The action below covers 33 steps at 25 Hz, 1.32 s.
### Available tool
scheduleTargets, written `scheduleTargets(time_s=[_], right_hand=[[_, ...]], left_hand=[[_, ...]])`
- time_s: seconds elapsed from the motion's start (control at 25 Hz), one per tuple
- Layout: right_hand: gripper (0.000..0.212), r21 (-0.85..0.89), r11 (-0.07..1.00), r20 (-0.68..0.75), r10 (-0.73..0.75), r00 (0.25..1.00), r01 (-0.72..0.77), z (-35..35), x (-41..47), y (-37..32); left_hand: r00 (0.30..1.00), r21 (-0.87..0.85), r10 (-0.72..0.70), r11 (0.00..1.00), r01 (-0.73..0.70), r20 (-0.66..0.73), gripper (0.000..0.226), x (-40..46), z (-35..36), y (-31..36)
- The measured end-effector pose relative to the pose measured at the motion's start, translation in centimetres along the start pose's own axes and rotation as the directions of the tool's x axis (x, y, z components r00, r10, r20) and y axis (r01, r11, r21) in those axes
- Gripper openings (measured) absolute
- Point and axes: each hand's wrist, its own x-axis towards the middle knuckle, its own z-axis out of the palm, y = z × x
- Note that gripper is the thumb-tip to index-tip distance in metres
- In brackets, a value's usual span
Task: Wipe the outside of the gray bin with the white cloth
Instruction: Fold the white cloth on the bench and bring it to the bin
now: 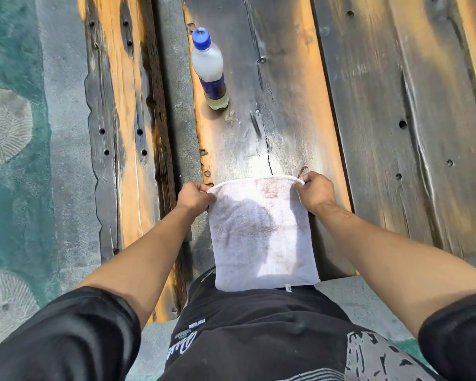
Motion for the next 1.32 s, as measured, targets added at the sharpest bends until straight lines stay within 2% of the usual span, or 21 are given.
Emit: scheduleTargets(time_s=[0.08, 0.2, 0.32, 0.44, 0.56, 0.64, 0.76, 0.84, 0.96, 1.08, 1.32], right_hand=[[0.014, 0.024, 1.000, -0.005, 0.008, 1.000, -0.008, -0.4, -0.3, 0.0], [0.014, 0.074, 0.997, -0.018, 0.032, 0.999, -0.030, -1.1, -0.7, -0.4], [0.013, 0.153, 0.988, -0.042, 0.032, 0.999, -0.025, -2.0, -1.1, -1.0], [0.014, 0.223, 0.975, -0.081, 0.029, 0.996, -0.011, -3.0, -1.6, -1.5], [0.010, 0.276, 0.961, -0.079, 0.009, 0.997, 0.014, -3.4, -2.4, -1.5], [0.011, 0.380, 0.925, -0.037, 0.012, 0.999, 0.003, -3.7, -3.5, -1.0], [0.008, 0.554, 0.829, 0.087, 0.023, 0.996, -0.067, -4.0, -5.9, -0.1], [0.007, 0.604, 0.791, 0.138, 0.020, 0.990, -0.100, -4.2, -7.4, 0.8], [0.007, 0.712, 0.678, 0.238, 0.011, 0.971, -0.182, -4.4, -9.9, 2.5], [0.008, 0.751, 0.608, 0.318, 0.010, 0.948, -0.258, -4.4, -12.1, 4.4], [0.012, 0.683, 0.665, 0.327, 0.093, 0.941, -0.303, -1.6, -13.4, 9.3]], left_hand=[[1.000, 0.038, 0.015, 0.999, -0.014, -0.026, 0.019, -0.4, 0.0, 0.0], [0.997, 0.042, 0.042, 0.998, -0.039, -0.068, 0.013, -0.5, -0.4, 0.2], [0.993, -0.005, 0.076, 0.997, -0.077, -0.093, 0.016, -1.1, -1.1, 1.2], [0.993, -0.124, 0.086, 0.988, -0.096, -0.084, 0.018, -1.8, -1.9, 2.4], [0.993, -0.171, 0.095, 0.979, -0.107, -0.075, 0.011, -3.2, -2.3, 2.9], [0.995, -0.233, 0.092, 0.967, -0.100, -0.045, 0.007, -4.4, -2.3, 2.9], [0.996, -0.274, 0.081, 0.959, -0.071, 0.024, 0.017, -6.3, -2.5, 2.2], [0.997, -0.328, 0.062, 0.944, -0.044, 0.045, 0.021, -7.6, -2.4, 1.6], [0.998, -0.443, 0.022, 0.896, 0.003, 0.051, 0.023, -9.6, -1.8, 0.0], [0.999, -0.441, -0.013, 0.897, 0.028, 0.038, 0.018, -10.2, -0.8, -3.0], [0.993, -0.440, -0.118, 0.891, 0.116, 0.024, 0.014, -12.0, 1.1, -8.7]])
